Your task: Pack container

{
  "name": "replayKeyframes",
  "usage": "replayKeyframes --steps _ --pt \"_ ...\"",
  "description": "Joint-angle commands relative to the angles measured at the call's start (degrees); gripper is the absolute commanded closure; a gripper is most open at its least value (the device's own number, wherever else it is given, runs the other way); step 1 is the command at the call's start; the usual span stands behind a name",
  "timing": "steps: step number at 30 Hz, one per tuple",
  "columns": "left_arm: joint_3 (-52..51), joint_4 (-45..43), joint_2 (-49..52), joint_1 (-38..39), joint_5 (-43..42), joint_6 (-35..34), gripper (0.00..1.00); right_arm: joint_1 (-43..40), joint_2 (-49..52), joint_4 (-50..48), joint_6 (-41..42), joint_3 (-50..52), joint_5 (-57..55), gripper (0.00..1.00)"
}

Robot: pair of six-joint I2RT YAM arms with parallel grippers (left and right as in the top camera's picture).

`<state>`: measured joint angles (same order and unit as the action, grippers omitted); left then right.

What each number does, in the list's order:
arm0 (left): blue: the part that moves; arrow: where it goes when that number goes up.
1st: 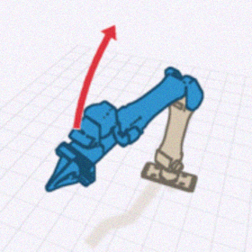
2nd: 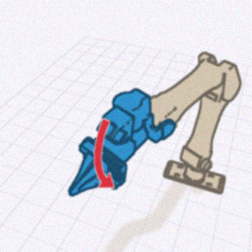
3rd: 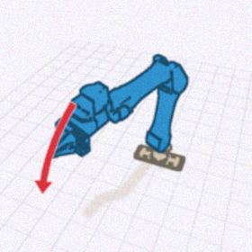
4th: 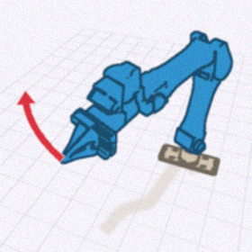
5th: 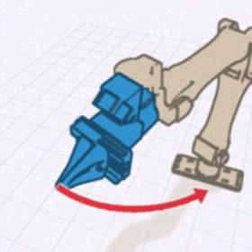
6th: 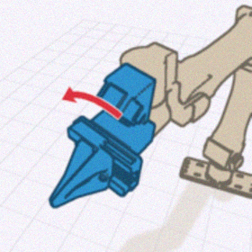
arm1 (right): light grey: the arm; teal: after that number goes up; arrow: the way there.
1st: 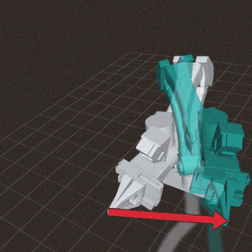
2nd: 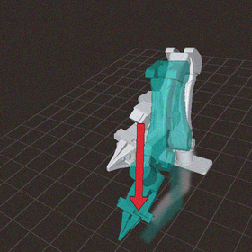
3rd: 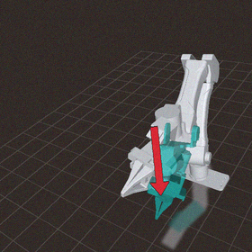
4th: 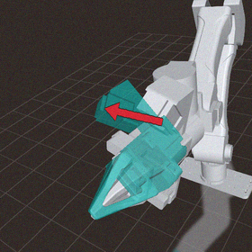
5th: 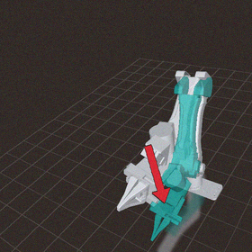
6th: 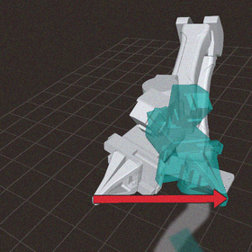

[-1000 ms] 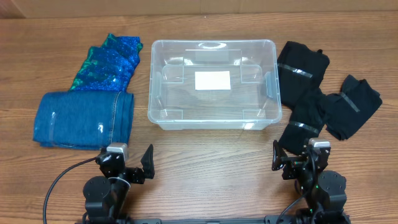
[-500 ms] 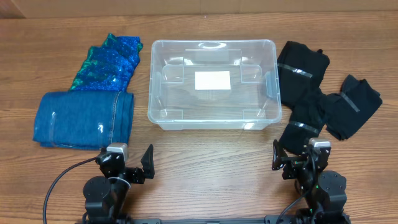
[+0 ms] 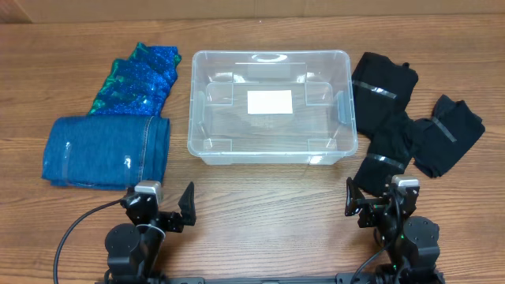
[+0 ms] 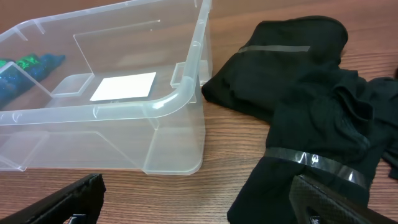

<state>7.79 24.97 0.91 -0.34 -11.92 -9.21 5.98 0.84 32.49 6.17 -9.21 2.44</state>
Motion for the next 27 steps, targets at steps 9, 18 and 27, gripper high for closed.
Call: replayKeyframes --steps 9,18,27 --pt "14.7 9.7 5.9 0.5 1.2 -12.2 0.00 -0.3 -0.7 0.3 -0.2 0.5 -0.6 0.00" --pt "52.8 26.1 36.4 0.4 9.4 4.7 0.00 -0.3 -0.7 0.3 -0.2 0.5 -0.6 0.00" --pt "70.2 42.4 55.2 -13.0 23.9 -9.2 0.00 -0.3 -0.7 0.3 -0.2 0.5 -0.6 0.00"
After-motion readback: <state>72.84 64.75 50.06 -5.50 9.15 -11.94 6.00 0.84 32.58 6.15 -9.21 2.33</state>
